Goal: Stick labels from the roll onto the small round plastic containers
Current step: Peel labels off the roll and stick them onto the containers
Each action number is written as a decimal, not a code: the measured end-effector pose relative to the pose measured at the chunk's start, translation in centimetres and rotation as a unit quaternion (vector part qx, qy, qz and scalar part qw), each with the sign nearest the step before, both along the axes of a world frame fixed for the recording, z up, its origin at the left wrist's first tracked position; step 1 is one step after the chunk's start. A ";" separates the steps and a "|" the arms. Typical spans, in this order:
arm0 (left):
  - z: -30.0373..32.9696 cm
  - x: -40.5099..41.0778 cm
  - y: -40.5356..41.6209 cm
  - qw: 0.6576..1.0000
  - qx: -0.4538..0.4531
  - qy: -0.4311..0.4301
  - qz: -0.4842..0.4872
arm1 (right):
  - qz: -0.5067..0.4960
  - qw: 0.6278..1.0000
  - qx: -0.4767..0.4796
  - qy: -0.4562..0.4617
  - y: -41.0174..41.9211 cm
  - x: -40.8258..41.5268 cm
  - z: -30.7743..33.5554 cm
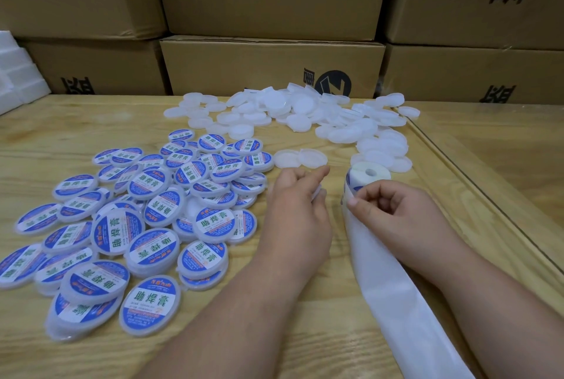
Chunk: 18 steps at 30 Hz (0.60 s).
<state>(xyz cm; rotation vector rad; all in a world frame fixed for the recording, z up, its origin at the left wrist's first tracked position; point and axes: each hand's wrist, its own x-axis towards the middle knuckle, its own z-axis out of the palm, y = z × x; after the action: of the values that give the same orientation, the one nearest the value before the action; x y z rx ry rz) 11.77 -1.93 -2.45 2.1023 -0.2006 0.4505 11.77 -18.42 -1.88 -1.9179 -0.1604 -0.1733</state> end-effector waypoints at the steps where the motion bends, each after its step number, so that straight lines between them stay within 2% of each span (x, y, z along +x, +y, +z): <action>1: 0.0 0.0 0.0 1.000 -0.007 -0.005 -0.003 | 0.008 1.000 -0.006 0.003 0.0 0.1 -0.1; 8: 0.1 -0.2 -0.1 0.998 -0.044 -0.010 -0.042 | 0.045 0.997 -0.059 -0.004 -0.5 0.0 -0.1; 14: 0.2 -0.1 -0.1 0.994 -0.072 0.059 -0.055 | 0.078 0.996 -0.052 0.005 0.0 -0.5 0.6; 18: 0.9 -0.6 -0.2 0.992 -0.075 0.073 -0.077 | 0.092 0.995 -0.047 -0.006 -0.1 -0.4 0.4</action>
<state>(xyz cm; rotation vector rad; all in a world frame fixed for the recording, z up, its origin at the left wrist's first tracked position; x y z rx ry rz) 11.12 -2.09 -1.59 1.9470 -0.2354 0.2115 11.33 -18.50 -1.47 -1.9838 -0.3580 -0.0542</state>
